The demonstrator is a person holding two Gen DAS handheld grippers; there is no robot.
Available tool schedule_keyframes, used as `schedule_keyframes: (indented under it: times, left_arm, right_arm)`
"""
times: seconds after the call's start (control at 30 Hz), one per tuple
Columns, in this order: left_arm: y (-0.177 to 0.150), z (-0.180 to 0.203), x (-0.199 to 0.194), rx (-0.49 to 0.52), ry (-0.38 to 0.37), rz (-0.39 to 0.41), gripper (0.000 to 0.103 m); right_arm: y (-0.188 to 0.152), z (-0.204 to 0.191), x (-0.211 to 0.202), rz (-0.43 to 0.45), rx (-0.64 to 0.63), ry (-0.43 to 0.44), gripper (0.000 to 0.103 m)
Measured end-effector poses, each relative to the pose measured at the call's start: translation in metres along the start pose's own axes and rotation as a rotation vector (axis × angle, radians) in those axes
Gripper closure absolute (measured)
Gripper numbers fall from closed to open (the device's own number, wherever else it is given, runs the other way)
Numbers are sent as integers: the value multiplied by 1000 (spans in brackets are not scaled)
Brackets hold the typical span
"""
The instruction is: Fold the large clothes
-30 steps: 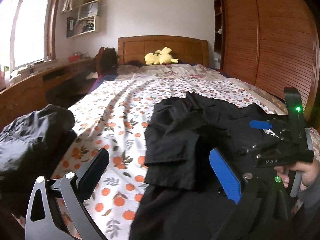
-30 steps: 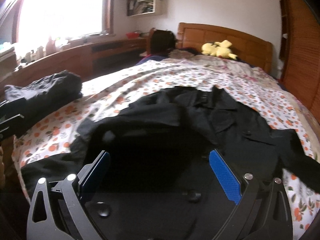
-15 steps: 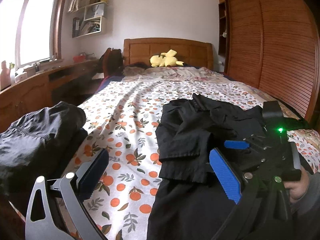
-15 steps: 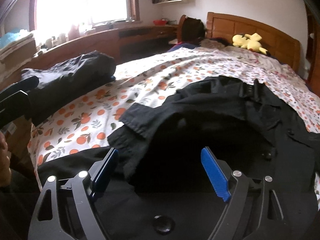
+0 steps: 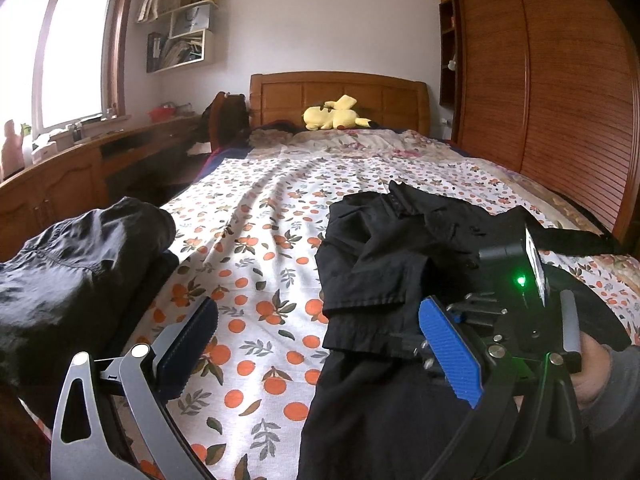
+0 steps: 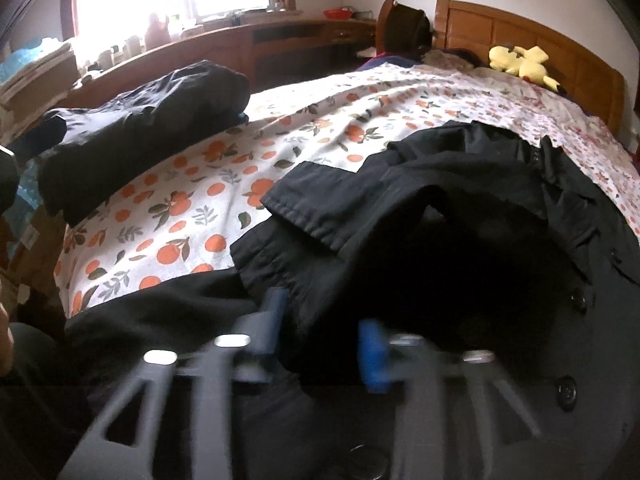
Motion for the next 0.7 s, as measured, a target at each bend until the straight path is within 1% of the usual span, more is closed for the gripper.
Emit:
schedule_keyframes:
  times: [0.03, 0.1, 0.33, 0.53, 0.7]
  left_arm:
    - [0, 1, 1, 2, 0, -1, 2]
    - [0, 2, 2, 5, -3, -4, 2]
    - [0, 12, 7, 11, -20, -10, 2]
    - [2, 30, 11, 28, -44, -8, 2]
    - [4, 50, 17, 50, -67, -10, 2]
  right_arm:
    - [0, 0, -3, 9, 2, 9, 94]
    - [2, 0, -10, 32, -2, 18, 97]
    - [3, 8, -58, 120, 2, 7, 98]
    - [-3, 33, -104, 192, 47, -31, 98]
    - [-15, 58, -134, 227, 82, -65, 98]
Point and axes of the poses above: each gripper's, at about its wrist camera, not at the fingertips, and x roughly the way its jaws point, z to its right, y to its top, the point moved 6 cm from there along x, roughly the way its jaws point, and after that the axes turned 1 degree about y, right-handed, at the moved point
